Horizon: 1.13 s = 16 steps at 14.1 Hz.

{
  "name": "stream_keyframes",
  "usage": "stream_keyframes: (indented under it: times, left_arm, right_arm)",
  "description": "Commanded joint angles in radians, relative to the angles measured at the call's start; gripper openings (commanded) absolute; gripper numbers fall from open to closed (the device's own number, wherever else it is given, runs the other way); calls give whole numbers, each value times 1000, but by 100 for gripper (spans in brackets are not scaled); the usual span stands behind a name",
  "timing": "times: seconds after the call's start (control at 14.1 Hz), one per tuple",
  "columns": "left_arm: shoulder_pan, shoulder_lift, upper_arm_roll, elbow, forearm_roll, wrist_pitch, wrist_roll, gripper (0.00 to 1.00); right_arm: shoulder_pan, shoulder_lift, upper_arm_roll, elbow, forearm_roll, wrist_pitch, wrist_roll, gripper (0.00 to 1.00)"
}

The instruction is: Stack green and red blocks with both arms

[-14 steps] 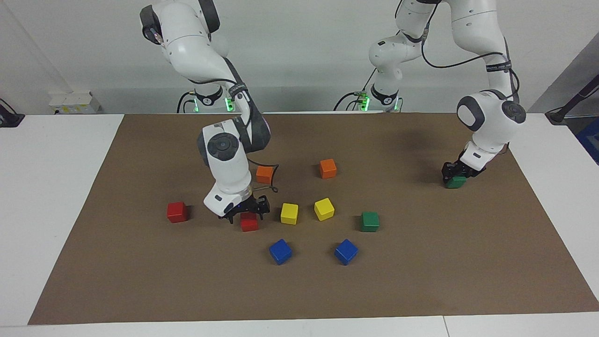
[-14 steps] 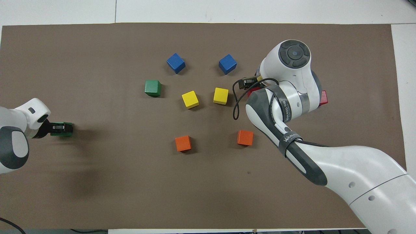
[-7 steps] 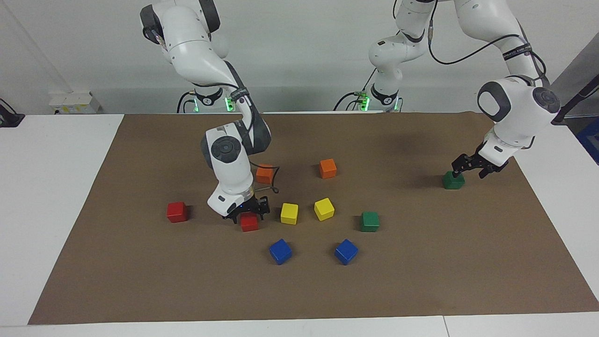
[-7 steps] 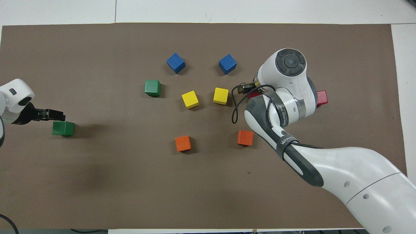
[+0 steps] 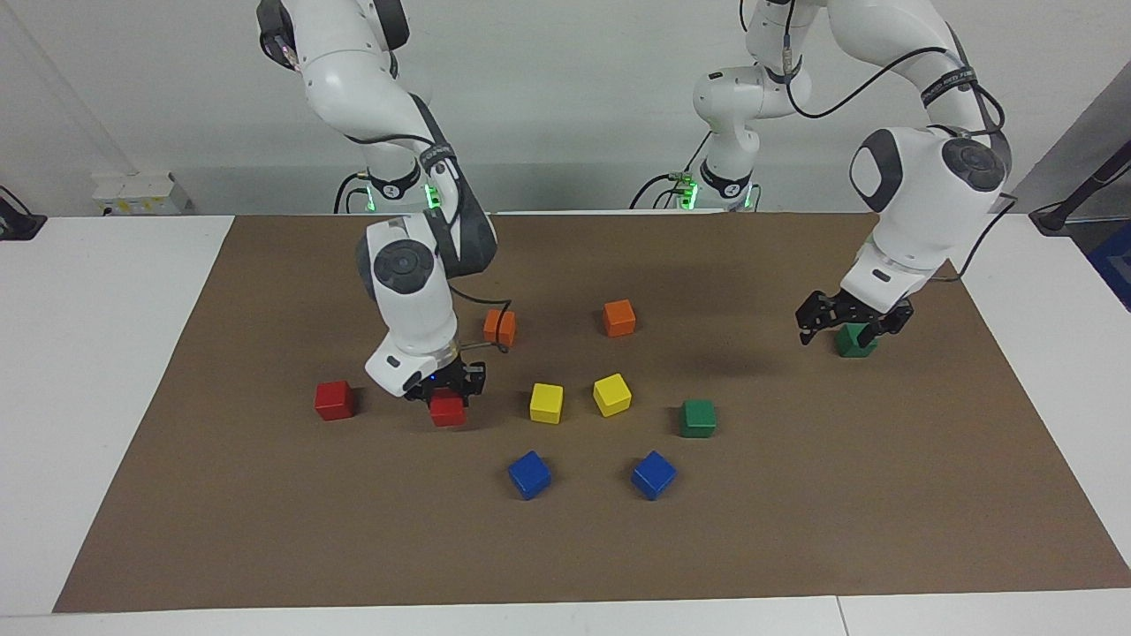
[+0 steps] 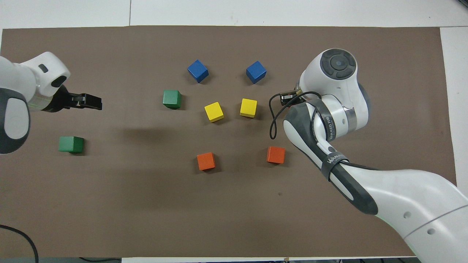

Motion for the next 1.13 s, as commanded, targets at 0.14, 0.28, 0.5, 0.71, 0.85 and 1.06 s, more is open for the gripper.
stream_keyframes:
  times: [0.14,0.28,0.5,0.71,0.85,1.06]
  left_arm:
    - [-134,212,20,196,-27,-19,-52,100]
    - [-180,302,25,267,-3,-1,-102,100]
    - [-196,361,25,302,27,24,-106,100]
    - [-218,373,23,286,48,96,-106,100]
    - [-228,373,25,246,59,142,-106,100]
    - [-229,373,25,224,73,156,-106,100]
  right_arm:
    - [-196,-187,14,-157,3,-49,-312,0]
    - [-268,-192,14,-187,4,-6,-412,0]
    - [-320,-204,14,-245,6,88,-461,0]
    - [-345,-193,14,-262,17,138,-462,0]
    - [-337,-189,14,-262,29,149,-448,0]
    - [-320,-193,16,-288,47,168,-405,0]
